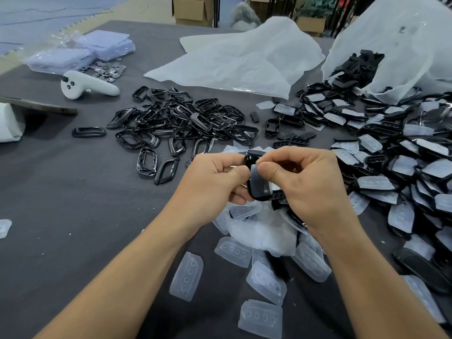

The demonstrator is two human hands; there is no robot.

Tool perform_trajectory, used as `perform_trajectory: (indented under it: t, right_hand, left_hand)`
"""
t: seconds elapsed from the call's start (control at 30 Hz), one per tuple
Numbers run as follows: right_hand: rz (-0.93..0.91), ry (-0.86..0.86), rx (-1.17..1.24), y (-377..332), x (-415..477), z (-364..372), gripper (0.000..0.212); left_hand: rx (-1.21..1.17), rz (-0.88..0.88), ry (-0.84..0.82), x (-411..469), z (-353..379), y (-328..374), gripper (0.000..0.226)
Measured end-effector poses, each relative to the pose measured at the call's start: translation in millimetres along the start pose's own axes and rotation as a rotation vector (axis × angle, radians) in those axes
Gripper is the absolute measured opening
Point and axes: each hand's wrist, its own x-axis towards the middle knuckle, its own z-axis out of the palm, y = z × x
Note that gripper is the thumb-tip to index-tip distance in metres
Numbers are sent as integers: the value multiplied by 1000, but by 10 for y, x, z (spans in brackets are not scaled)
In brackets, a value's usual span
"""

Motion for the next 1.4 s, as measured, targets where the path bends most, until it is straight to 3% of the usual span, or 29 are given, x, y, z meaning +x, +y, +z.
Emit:
perform_trajectory:
  t: [0.57, 0.7, 0.93, 1.0, 1.17, 1.4]
  right_hand:
    - [-48, 224, -146, -84, -108, 145, 15]
    - [-14, 159, -154, -92, -91, 128, 17]
    - [224, -46, 180, -78, -32, 46, 7]
    - [264, -67, 172, -58, -22, 9, 6]
    - [223, -109, 64, -47, -33, 9, 9]
    - [194, -48, 63, -3, -37, 52, 10]
  left_hand:
    - [-77, 37, 3, -32, 41, 16, 25]
    - [-123, 9, 38, -28, 43, 6, 25]
    - [-141, -62, 54, -4, 63, -16, 25]
    - [-179, -91, 84, 18, 70, -34, 24]
    - [-179, -62, 180, 47, 54, -45, 20]
    - [-169, -44, 145, 35, 38, -17, 27]
